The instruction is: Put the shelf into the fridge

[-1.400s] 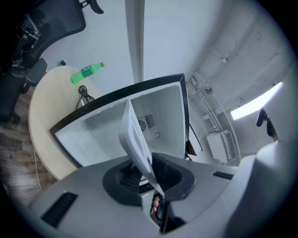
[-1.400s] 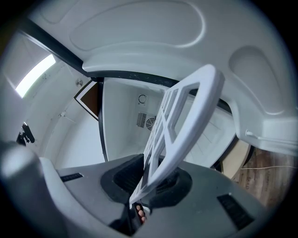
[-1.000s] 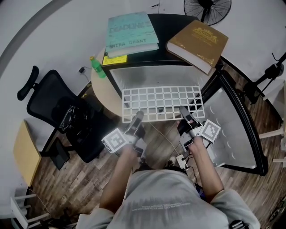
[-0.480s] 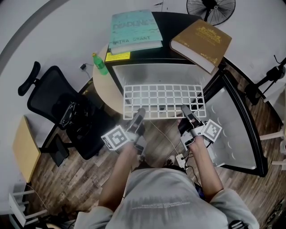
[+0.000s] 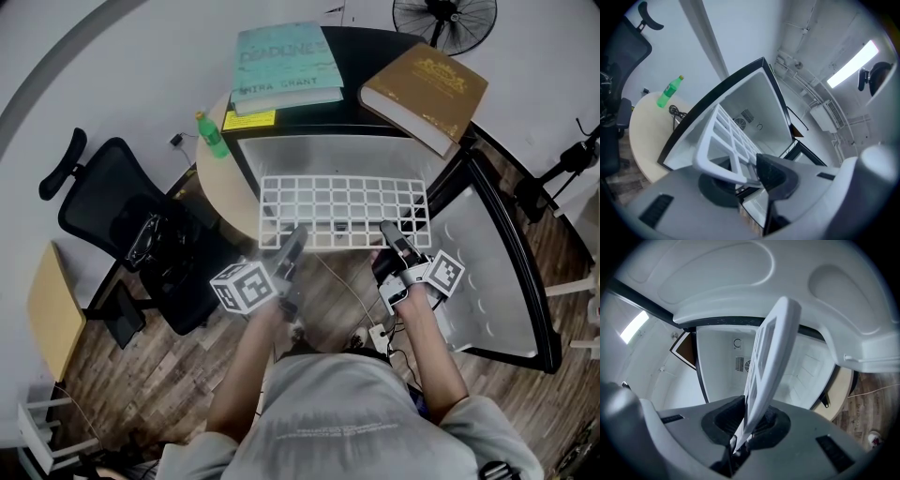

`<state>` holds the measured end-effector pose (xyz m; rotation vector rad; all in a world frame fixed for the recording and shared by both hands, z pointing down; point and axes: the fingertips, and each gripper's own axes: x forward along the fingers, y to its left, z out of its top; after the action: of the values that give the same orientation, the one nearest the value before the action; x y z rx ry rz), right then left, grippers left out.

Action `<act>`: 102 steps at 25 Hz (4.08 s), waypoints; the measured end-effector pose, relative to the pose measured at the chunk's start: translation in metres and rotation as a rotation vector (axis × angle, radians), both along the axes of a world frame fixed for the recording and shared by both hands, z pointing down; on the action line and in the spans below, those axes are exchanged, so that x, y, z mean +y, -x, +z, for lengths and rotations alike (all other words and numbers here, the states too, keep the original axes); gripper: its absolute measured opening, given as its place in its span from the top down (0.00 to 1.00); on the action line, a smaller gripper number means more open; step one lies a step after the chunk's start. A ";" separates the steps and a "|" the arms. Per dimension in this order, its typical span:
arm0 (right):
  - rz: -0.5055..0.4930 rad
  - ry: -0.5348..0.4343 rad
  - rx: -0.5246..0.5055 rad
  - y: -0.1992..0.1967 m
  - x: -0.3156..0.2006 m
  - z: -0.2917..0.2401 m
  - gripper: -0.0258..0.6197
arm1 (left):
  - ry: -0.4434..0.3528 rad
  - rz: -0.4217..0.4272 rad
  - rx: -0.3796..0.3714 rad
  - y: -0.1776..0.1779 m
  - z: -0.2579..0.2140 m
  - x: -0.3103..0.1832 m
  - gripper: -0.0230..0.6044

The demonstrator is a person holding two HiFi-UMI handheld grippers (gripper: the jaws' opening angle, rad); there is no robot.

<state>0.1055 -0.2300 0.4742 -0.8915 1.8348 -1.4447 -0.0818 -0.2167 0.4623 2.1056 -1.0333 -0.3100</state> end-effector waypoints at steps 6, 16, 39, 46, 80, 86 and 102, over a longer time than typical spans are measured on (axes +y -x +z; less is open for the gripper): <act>0.011 -0.014 0.041 0.001 0.001 -0.005 0.90 | 0.006 -0.006 0.015 0.001 -0.001 -0.001 0.81; -0.005 -0.049 0.188 0.003 0.000 -0.011 0.88 | 0.009 -0.021 0.016 0.001 -0.005 -0.001 0.81; 0.006 -0.093 0.279 0.004 0.001 -0.014 0.85 | 0.002 -0.002 0.018 0.001 -0.004 0.000 0.80; 0.002 -0.093 0.288 0.001 -0.001 -0.017 0.86 | 0.026 -0.013 0.038 0.001 0.000 0.000 0.79; 0.015 -0.020 0.378 -0.006 -0.039 -0.015 0.85 | 0.048 -0.022 0.039 0.001 -0.005 -0.042 0.79; 0.014 -0.019 0.387 -0.006 -0.047 -0.015 0.84 | 0.053 -0.016 0.037 0.002 -0.005 -0.051 0.79; 0.007 -0.021 0.399 -0.006 -0.064 -0.012 0.83 | 0.058 -0.035 0.028 0.003 -0.001 -0.069 0.79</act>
<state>0.1120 -0.2942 0.4617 -1.2441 2.1221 -1.3079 -0.0853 -0.2853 0.4609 2.0276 -1.0518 -0.3220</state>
